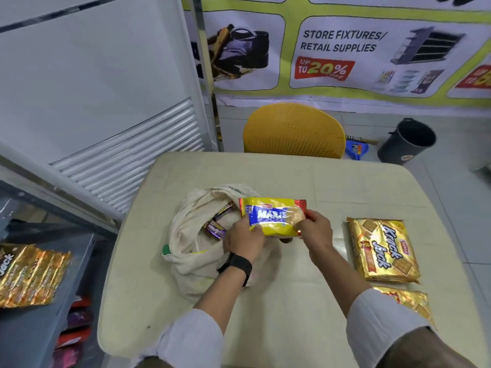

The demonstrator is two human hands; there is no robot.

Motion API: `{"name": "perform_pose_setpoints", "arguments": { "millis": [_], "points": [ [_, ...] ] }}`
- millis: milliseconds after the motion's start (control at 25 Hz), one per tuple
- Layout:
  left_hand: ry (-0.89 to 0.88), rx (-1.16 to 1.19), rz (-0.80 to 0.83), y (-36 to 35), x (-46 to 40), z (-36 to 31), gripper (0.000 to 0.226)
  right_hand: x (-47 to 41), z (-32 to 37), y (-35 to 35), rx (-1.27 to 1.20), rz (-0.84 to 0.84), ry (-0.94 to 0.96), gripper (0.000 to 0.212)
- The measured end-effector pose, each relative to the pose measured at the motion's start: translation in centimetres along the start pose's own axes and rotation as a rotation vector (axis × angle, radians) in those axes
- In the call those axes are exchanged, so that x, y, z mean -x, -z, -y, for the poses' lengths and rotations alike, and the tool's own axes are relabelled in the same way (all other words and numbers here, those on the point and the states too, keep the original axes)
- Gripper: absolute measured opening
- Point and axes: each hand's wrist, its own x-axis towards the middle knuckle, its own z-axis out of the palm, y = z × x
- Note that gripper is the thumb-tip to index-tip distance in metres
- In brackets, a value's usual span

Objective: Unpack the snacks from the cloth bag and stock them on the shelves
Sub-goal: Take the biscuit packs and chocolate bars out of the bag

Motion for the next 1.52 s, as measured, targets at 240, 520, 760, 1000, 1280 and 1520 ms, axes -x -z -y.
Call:
{"name": "perform_pose_setpoints", "arguments": {
  "millis": [240, 520, 760, 1000, 1280, 1520],
  "points": [
    [0.181, 0.303, 0.344, -12.0, 1.0, -2.4, 0.045, -7.4, -1.3, 8.6, 0.240, 0.032, -0.055, 0.038],
    [0.286, 0.305, 0.352, -16.8, 1.1, -0.2, 0.060, -10.8, -6.9, 9.6, 0.312, 0.174, -0.086, 0.027],
    [0.214, 0.290, 0.253, -12.9, 1.2, 0.0, 0.052, -9.0, -4.6, 8.3, 0.572, 0.022, 0.140, 0.037],
    [0.042, -0.210, -0.141, -0.3, -1.9, 6.1, 0.044, -2.6, -0.2, -2.4, 0.707, 0.469, 0.562, 0.052],
    [0.042, -0.632, -0.003, 5.8, -1.4, 16.4, 0.036, 2.7, -2.4, -12.5, 1.238, 0.780, 0.928, 0.045],
    [0.069, -0.616, 0.035, 5.9, 0.8, 18.9, 0.032, 6.3, -5.2, -11.3, 1.312, 0.693, 1.026, 0.032]
  ]
}}
